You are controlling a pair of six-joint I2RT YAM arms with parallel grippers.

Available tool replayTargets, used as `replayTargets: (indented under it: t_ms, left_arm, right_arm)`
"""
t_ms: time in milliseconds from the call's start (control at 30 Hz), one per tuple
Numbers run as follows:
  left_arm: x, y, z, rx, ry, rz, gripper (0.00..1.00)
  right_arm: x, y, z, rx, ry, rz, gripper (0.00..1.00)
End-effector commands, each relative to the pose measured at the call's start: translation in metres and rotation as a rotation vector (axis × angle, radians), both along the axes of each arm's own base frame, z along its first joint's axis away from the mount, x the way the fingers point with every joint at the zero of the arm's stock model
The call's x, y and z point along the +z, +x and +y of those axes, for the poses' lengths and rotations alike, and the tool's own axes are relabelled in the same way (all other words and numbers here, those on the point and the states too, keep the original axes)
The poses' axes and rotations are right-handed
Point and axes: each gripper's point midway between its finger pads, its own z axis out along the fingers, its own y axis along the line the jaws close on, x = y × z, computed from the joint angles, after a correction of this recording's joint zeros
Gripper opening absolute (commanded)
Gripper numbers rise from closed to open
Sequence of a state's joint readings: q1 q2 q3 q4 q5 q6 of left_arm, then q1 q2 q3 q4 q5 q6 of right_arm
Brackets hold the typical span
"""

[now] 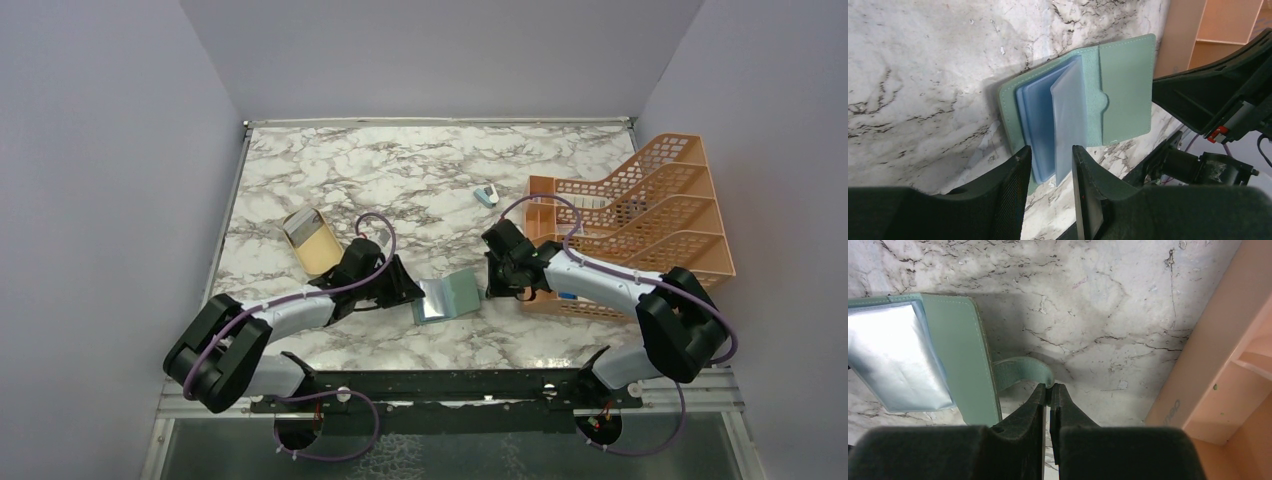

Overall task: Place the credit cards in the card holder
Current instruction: Open the card holder at the center of the board.

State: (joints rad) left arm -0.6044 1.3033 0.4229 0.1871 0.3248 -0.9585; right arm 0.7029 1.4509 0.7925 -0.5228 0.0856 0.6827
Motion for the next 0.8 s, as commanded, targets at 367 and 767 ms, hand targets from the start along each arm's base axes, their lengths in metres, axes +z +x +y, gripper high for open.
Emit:
replayTargets:
  t_ms: [367,767]
  left_arm:
    - [-0.005,-0.005,0.0,0.008,-0.007,0.024,0.45]
    - [-0.006,-0.005,-0.007,-0.013,-0.034,0.039,0.44]
  right_arm:
    - [-0.005,-0.001,-0.021,-0.036,-0.069,-0.029,0.01]
    - [-0.007,-0.002,-0.019,-0.032,-0.055,-0.033,0.01]
